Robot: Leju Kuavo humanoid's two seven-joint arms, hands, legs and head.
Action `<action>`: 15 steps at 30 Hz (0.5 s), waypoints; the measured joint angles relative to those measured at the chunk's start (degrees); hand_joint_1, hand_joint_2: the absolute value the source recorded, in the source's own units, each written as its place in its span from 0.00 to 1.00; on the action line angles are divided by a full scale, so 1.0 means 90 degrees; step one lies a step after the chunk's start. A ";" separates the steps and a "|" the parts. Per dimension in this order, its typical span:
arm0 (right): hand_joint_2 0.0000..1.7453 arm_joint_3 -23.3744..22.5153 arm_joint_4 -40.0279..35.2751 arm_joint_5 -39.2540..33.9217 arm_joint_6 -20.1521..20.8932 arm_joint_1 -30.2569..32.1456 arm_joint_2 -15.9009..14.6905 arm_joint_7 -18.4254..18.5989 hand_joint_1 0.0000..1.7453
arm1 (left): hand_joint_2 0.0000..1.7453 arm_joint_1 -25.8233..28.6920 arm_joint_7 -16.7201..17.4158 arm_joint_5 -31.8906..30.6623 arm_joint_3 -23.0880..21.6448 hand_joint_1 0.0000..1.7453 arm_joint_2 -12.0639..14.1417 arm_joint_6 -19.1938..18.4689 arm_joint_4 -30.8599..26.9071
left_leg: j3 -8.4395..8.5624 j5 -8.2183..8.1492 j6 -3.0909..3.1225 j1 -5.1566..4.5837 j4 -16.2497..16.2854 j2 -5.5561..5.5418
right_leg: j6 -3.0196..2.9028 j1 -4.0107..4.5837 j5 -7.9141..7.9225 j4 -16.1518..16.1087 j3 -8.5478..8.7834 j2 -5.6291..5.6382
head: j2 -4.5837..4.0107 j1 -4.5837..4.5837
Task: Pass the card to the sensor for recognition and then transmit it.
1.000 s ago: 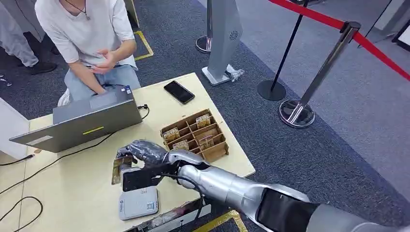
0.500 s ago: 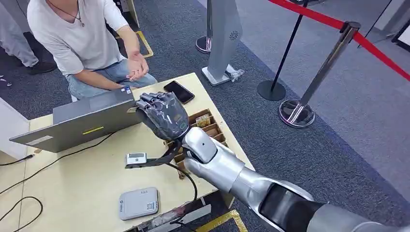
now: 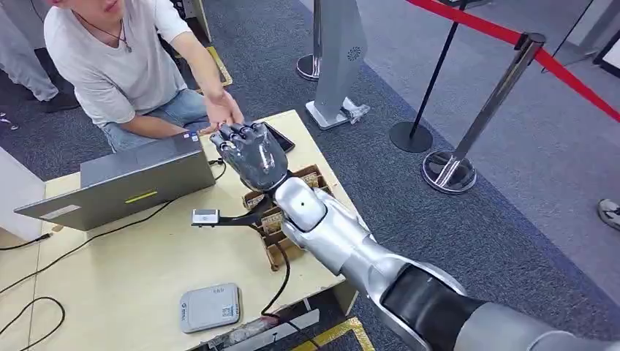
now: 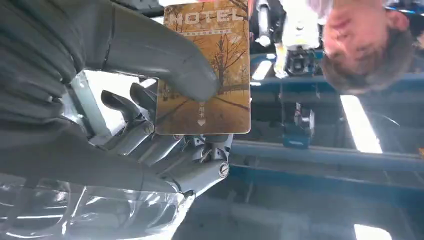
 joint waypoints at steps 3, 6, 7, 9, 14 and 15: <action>1.00 0.0061 0.0357 0.0017 0.0000 -0.0151 0.0092 0.0082 1.00 | 0.00 0.0000 -0.0007 0.0007 0.0007 0.00 0.0000 0.0012 0.0000 | 0.0000 0.0000 0.0000 0.0000 0.0000 0.0000 | 0.0000 0.0000 0.0000 0.0000 0.0000 -0.0001 | 0.0000 0.0000; 1.00 0.0100 0.0597 0.0019 0.0000 -0.0242 0.0170 0.0131 1.00 | 0.00 0.0006 -0.0015 0.0044 0.0019 0.00 0.0000 0.0039 0.0000 | 0.0000 0.0000 0.0000 0.0000 0.0000 -0.0001 | 0.0000 0.0000 0.0000 0.0000 0.0000 -0.0003 | 0.0000 0.0000; 1.00 0.0104 0.0662 0.0019 0.0000 -0.0266 0.0194 0.0136 1.00 | 0.00 0.0006 -0.0017 0.0063 0.0024 0.00 0.0000 0.0041 0.0000 | 0.0000 0.0000 0.0000 0.0000 0.0000 -0.0001 | 0.0000 0.0000 0.0000 0.0000 0.0000 -0.0002 | 0.0000 0.0000; 1.00 0.0114 0.0762 0.0019 0.0000 -0.0309 0.0236 0.0145 1.00 | 0.00 0.0008 -0.0019 0.0080 0.0041 0.00 0.0000 0.0053 0.0000 | 0.0000 0.0000 0.0000 0.0000 0.0000 -0.0001 | 0.0000 0.0000 0.0000 0.0000 0.0000 -0.0002 | 0.0000 0.0000; 1.00 0.0136 0.0959 0.0019 0.0000 -0.0419 0.0345 0.0179 1.00 | 0.00 0.0013 -0.0066 0.0104 0.0112 0.00 0.0000 0.0100 0.0000 | -0.0001 0.0000 0.0000 0.0000 0.0000 -0.0001 | 0.0000 0.0000 0.0000 0.0000 0.0000 -0.0003 | 0.0000 0.0000; 1.00 0.0136 0.0993 0.0019 0.0000 -0.0436 0.0364 0.0179 1.00 | 0.00 0.0014 -0.0066 0.0104 0.0133 0.00 0.0000 0.0102 0.0000 | 0.0000 0.0000 0.0000 0.0000 0.0000 -0.0001 | 0.0000 0.0000 0.0000 0.0000 0.0000 -0.0002 | 0.0000 0.0000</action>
